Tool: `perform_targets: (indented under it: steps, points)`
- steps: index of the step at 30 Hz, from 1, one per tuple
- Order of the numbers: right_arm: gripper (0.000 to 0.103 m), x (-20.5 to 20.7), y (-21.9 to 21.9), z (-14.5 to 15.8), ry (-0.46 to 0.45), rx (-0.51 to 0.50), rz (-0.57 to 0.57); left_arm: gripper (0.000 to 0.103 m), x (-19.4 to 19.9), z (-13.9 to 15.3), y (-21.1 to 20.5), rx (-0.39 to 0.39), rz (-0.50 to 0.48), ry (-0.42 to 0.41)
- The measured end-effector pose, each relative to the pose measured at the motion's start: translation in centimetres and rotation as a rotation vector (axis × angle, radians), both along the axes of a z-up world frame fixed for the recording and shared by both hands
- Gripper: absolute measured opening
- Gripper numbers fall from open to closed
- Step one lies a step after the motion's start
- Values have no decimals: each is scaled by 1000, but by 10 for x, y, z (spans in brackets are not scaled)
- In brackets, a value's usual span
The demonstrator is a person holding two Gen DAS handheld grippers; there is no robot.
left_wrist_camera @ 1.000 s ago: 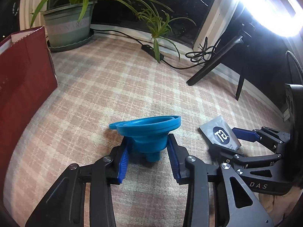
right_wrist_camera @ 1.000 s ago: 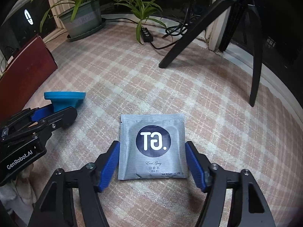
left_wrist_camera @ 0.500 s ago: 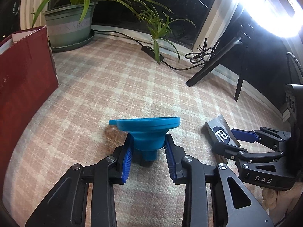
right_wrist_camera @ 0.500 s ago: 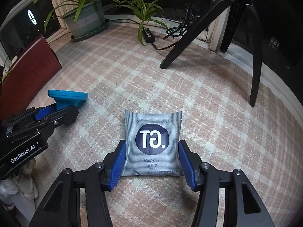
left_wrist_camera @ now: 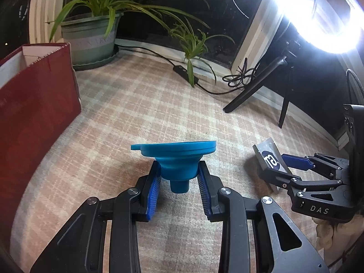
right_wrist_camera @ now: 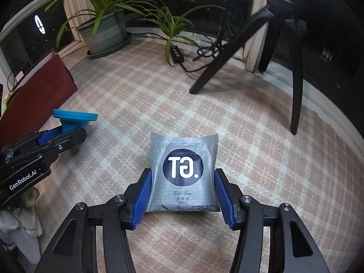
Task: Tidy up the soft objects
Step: 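Lift the funnel and pouch with both grippers and carry them over the box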
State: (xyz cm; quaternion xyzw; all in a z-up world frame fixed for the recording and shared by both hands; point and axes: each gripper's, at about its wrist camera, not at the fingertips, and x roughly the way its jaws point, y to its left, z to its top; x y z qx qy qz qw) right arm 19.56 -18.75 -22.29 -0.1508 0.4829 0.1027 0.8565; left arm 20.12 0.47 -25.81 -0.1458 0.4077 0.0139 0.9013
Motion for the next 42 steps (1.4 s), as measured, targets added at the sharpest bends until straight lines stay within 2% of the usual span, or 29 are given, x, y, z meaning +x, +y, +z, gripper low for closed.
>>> perform_targets:
  steps: [9, 16, 22, 28, 33, 42]
  points:
    - [50, -5, 25, 31, -45, 50, 54, 30, -17, 30, 9, 6, -4, -44]
    - [50, -5, 79, 62, -91, 77, 164, 30, -42, 71, 37, 31, 35, -98]
    - [50, -4, 133, 81, -110, 110, 266, 30, -70, 97, 79, 36, 107, -112]
    - [50, 0, 196, 90, -115, 132, 371, 30, -81, 120, 142, 4, 186, -63]
    - [50, 10, 244, 86, -81, 163, 429, 30, -78, 132, 183, 34, 236, -37]
    - [50, 24, 294, 61, -18, 151, 475, 30, -58, 120, 233, 19, 288, 55]
